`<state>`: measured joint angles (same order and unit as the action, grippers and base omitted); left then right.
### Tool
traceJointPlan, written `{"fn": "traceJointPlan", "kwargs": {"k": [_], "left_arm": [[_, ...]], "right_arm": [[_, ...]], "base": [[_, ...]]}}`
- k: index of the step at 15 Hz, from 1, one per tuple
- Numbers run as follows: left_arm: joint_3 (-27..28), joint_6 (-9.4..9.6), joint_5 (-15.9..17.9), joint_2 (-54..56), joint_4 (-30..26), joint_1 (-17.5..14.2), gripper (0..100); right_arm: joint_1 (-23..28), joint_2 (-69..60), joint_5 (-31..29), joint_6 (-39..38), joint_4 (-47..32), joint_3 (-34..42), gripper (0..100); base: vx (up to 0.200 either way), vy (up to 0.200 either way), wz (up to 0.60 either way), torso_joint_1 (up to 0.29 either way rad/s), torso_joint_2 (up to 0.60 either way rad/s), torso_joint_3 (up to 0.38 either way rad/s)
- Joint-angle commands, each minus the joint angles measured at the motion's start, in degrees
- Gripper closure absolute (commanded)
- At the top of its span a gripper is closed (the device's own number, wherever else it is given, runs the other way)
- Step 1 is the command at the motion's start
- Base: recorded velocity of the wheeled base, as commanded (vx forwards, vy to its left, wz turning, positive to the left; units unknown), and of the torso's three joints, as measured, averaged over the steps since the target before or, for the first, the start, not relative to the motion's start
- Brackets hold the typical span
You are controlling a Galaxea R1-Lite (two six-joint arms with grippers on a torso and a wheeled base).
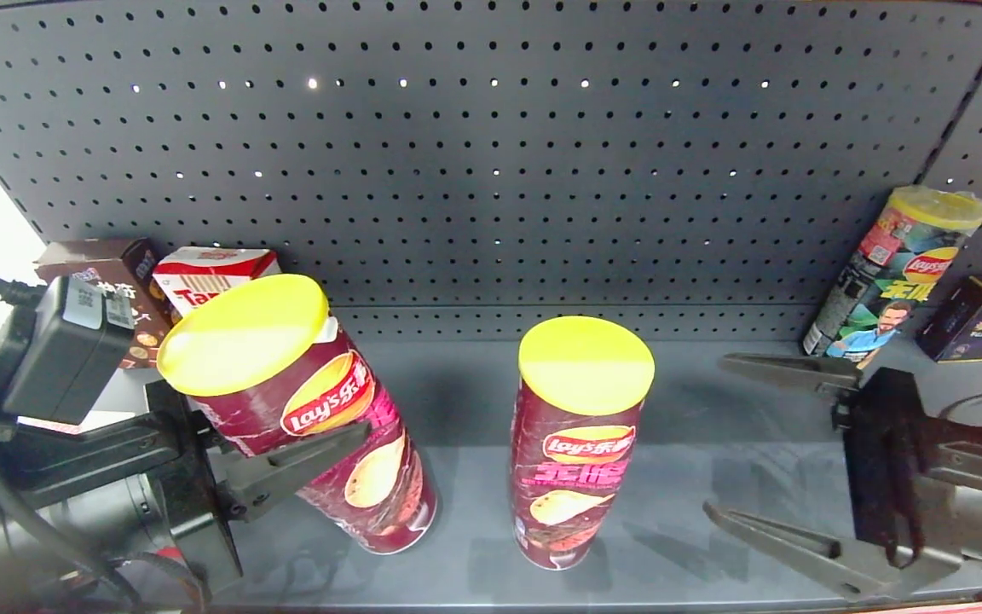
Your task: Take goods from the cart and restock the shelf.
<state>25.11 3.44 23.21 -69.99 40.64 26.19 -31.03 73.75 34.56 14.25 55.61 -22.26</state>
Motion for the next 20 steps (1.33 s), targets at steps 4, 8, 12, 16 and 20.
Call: {"fn": "traceJointPlan", "kwargs": {"k": [4, 8, 12, 16, 20], "left_arm": [[0.3, -0.01, 0.0, -0.1, 0.1, 0.0, 100], [0.6, 0.08, 0.2, 0.2, 0.1, 0.0, 100], [0.6, 0.17, 0.2, 0.4, 0.1, 0.1, 100], [0.4, 0.34, 0.1, 0.5, 0.0, 0.2, 100], [0.5, 0.34, 0.1, 0.5, -0.1, 0.2, 100]], "right_arm": [[4.6, -17.5, -8.5, -3.8, -0.8, 11.8, 0], [4.7, -35.1, -19.8, -4.2, -14.2, 17.8, 0], [4.9, -56.8, -26.8, -6.7, -36.9, 17.9, 0], [5.1, -73.8, -31.8, -9.2, -58.0, 19.3, 0], [5.2, -73.8, -30.1, -11.0, -54.7, 21.1, 0]], "base": [[0.0, 0.0, 0.0, 0.0, 0.0, 0.0], [0.0, 0.0, 0.0, 0.0, 0.0, 0.0], [0.0, 0.0, 0.0, 0.0, 0.0, 0.0], [0.0, 0.0, 0.0, 0.0, 0.0, 0.0], [0.0, 0.0, 0.0, 0.0, 0.0, 0.0]]}}
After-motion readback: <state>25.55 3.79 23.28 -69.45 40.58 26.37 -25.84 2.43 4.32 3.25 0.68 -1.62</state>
